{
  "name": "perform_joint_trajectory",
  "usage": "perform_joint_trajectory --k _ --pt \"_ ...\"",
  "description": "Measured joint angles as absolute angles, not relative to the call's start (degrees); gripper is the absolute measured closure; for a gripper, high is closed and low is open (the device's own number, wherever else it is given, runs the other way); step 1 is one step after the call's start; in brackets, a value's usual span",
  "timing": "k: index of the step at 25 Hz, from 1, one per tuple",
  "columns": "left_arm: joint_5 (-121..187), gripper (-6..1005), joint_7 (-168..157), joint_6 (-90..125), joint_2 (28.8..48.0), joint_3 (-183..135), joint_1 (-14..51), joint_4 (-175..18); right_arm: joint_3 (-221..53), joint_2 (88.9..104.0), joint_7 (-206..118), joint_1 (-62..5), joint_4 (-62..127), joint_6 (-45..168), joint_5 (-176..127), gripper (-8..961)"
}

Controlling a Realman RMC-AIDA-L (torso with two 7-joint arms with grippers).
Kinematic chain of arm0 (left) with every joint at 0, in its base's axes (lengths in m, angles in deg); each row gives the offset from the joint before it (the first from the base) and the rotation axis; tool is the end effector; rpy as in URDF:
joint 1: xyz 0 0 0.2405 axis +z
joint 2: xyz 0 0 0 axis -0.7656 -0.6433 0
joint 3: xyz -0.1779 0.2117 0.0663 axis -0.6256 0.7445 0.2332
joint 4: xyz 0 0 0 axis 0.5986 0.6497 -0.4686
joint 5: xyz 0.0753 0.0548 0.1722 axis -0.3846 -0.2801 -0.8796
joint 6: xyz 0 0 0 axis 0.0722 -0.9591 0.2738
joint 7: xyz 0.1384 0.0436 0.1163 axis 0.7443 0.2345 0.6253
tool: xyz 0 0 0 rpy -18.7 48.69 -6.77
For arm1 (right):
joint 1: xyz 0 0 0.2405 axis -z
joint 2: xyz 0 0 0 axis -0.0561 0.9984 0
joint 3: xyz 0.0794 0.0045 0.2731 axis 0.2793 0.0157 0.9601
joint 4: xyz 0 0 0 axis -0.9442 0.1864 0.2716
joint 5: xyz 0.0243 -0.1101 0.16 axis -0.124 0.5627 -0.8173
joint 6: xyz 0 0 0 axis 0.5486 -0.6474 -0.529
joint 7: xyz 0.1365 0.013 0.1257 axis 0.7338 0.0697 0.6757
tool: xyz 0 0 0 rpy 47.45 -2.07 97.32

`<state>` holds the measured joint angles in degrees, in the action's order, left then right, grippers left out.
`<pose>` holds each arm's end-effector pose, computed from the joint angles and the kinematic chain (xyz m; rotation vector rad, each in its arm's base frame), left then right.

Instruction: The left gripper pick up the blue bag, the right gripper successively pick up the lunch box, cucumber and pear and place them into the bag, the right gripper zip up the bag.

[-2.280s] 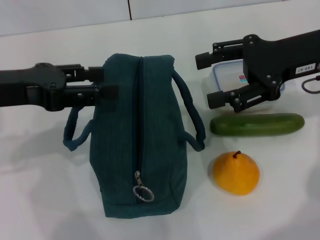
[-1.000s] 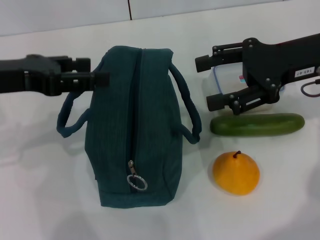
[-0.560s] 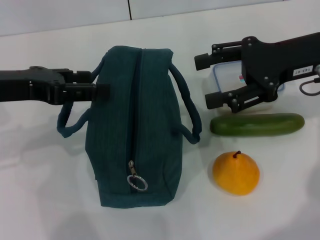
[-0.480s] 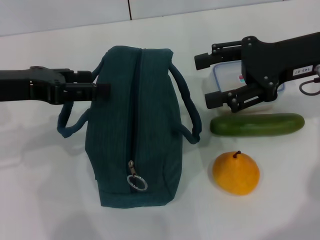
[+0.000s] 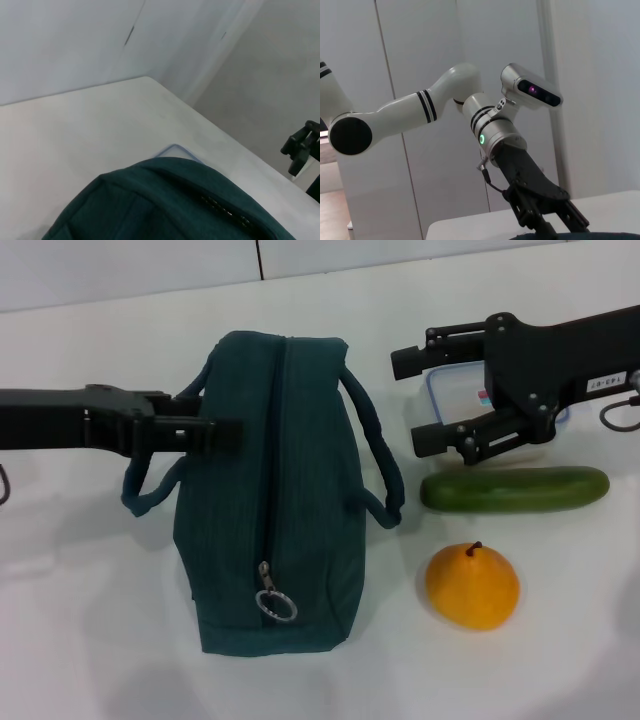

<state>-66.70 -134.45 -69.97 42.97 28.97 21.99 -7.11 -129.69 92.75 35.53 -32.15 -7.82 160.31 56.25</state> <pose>-0.1778 0.3419 -0.0143 -2.8111 -1.0267 -0.5363 0.1802 0.3416 0.0255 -2.9922 0.1232 0.9456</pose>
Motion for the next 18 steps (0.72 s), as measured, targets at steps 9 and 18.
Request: perform_joint_trajectory --k 9,18 --pt "-66.4 321 -130.6 -69.2 43.06 28.7 21.7 -9.8 -129.7 92.86 34.9 -31.3 -7.8 160.3 56.3 145" --pt "-65.8 630 -129.7 -67.8 43.05 28.5 22.0 -10.7 -129.7 92.99 34.2 -30.6 -7.8 160.3 56.3 147"
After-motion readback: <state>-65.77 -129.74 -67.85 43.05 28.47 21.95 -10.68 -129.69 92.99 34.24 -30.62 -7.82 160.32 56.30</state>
